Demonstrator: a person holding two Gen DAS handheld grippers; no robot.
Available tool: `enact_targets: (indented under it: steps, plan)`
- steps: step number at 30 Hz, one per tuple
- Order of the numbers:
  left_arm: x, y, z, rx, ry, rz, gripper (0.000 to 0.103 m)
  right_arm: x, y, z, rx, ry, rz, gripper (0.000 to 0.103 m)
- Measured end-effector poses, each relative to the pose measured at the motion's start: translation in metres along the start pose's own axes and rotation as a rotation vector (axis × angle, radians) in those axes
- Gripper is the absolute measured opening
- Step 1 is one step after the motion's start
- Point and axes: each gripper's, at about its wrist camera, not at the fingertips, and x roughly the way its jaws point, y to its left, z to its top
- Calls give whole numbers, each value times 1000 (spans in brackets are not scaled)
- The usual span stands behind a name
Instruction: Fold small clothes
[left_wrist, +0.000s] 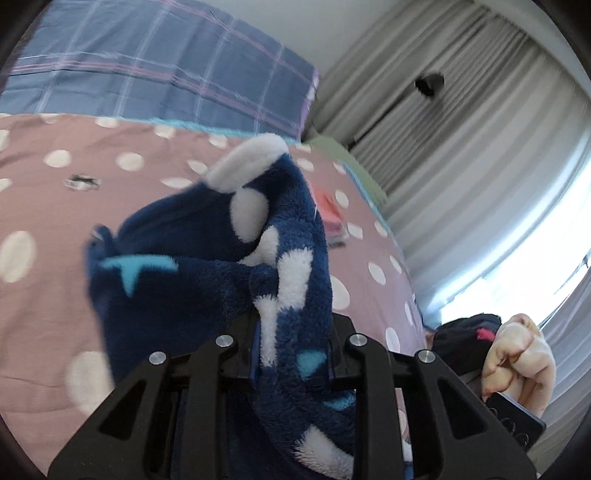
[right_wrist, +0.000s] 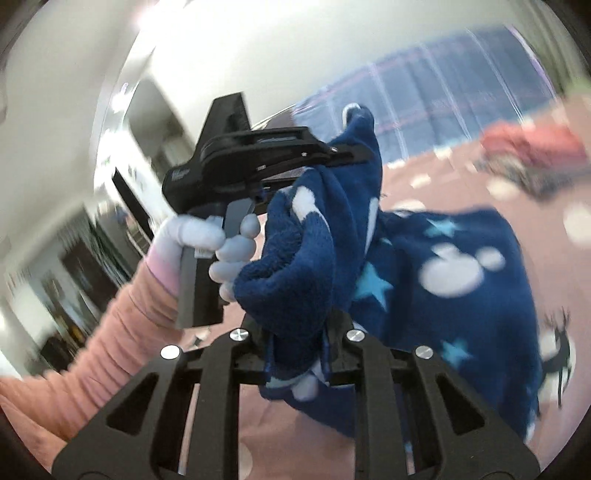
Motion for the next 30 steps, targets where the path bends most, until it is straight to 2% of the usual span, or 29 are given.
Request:
enact_targets:
  steps: [4,8,11,13,15,17,19,20,22,24,26,29,30]
  plan:
    - [64,-25,-2,20,94,32,29,-31,-59,-7,156,-15,35,17]
    - [125,-33,-15,33,168,130,39,-40,-120,-28,331,22,27,17]
    - [147,-36,-26,50,171,134,39,-32,-167,-55,516,74,60,17]
    - [151,-45,-25,80,165,129,45,-32,-184,-69,590,75,106,17]
    - [149,-57,-28,122,159,124,47,-32,-189,-74,596,75,137,17]
    - [140,-64,-25,130,147,109,47,-30,-186,-71,560,85,131,19]
    - [121,-74,-21,143,105,82,47,-28,-181,-68,530,93,130,20]
    - [105,-81,-17,180,69,83,47,-27,-180,-68,524,94,135,20]
    - [78,-93,-15,284,16,148,49,-26,-177,-65,511,96,130,20]
    - [56,-98,-18,415,-20,273,51,-27,-171,-61,490,93,127,19]
    - [45,-93,-24,494,-17,385,52,-32,-164,-56,461,82,144,19]
    - [53,-71,-36,481,59,428,52,-34,-145,-48,434,84,202,19]
    - [59,-66,-41,485,83,437,52,-31,-141,-48,414,106,175,19]
